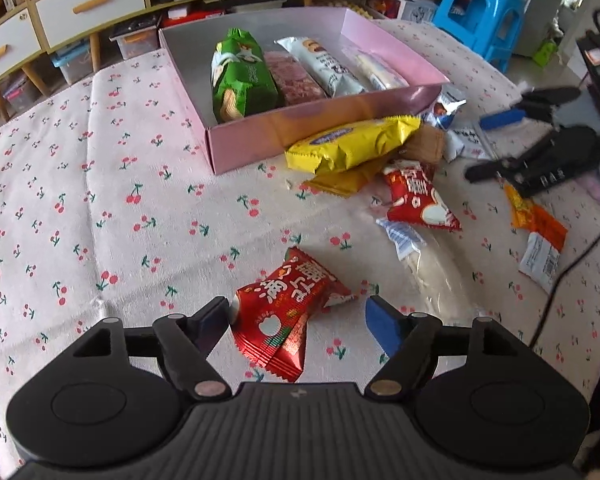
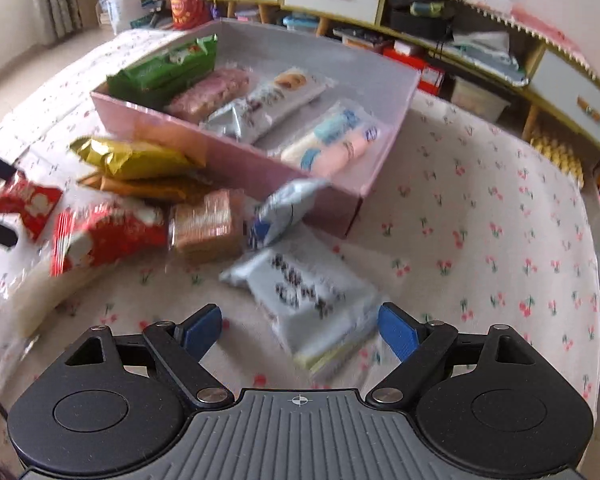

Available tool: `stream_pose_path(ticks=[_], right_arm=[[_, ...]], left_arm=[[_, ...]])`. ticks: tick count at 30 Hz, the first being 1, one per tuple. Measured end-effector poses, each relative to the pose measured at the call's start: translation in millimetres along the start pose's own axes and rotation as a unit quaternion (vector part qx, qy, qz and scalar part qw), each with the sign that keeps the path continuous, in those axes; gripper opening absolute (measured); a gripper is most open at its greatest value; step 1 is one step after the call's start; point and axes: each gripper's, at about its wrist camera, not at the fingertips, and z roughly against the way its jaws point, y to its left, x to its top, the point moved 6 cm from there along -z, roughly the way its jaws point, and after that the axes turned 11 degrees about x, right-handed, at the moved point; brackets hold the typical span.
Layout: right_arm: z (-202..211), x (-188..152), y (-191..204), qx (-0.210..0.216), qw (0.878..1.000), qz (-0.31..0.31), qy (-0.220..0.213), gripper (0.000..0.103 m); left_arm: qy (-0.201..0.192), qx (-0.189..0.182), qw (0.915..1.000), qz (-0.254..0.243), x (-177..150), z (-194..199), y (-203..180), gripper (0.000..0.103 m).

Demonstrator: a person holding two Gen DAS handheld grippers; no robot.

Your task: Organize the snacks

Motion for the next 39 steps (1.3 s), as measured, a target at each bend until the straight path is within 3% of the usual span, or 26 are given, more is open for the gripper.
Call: stream_pose_path(ticks=[3, 7, 10, 13, 15, 17, 22, 28, 33, 37, 39], right_arm=[[-3.5, 4.9, 0.1, -0.013, 1.0, 0.0, -0.004, 0.087], [-5.0, 3.0, 11.2, 0.008, 1.0, 0.013, -0.002, 0.087], [-1.9, -3.5, 21.3, 0.039, 0.999, 0.02, 0.016, 0.089], [6.4, -11.1, 30.8, 0.096, 0.995, 0.011, 0.041, 0.089], [13.4, -13.7, 32.8, 0.116, 0.992, 0.003, 0.043, 0.087], [17.8, -14.3, 31.9, 0.106, 0.994, 0.002, 0.038, 0.088], [10.1, -9.7, 15.5, 0.023, 0.999, 0.024, 0.028, 0.088], [-2.2, 6.2, 9.5, -0.001, 0.999, 0.045, 0.005, 0.09], [-10.5, 13.3, 4.5, 0.007, 0.999, 0.033, -0.009, 0.088], [-6.9, 13.0, 5.3, 0.017, 0.999, 0.024, -0.019, 0.07], [-3.9, 12.2, 8.4, 0.013, 0.999, 0.022, -0.019, 0.067]], left_arm=[[0.006, 0.002, 1.0, -0.003, -3.9, -0.2, 0.7, 0.072], [0.026, 0.003, 0.9995, -0.015, -10.5, -4.3, -0.8, 0.074], [0.028, 0.005, 0.9992, -0.028, -11.9, -3.4, -3.8, 0.074], [0.03, 0.002, 0.999, -0.032, -11.5, -1.6, -4.5, 0.076], [0.032, 0.002, 0.999, -0.032, -10.6, -2.1, -3.4, 0.084], [0.036, 0.007, 0.9989, -0.03, -9.2, -4.6, -1.7, 0.086], [0.031, 0.017, 0.999, -0.027, -7.2, -5.5, -1.5, 0.085], [-0.003, 0.026, 0.9992, -0.03, 1.4, -1.7, -3.7, 0.077], [-0.01, 0.027, 0.999, -0.035, 5.4, -4.6, -5.3, 0.06], [-0.003, 0.028, 0.9989, -0.037, 4.7, -6.9, -2.2, 0.048], [0.0, 0.031, 0.999, -0.031, 4.6, -6.3, -1.1, 0.041]])
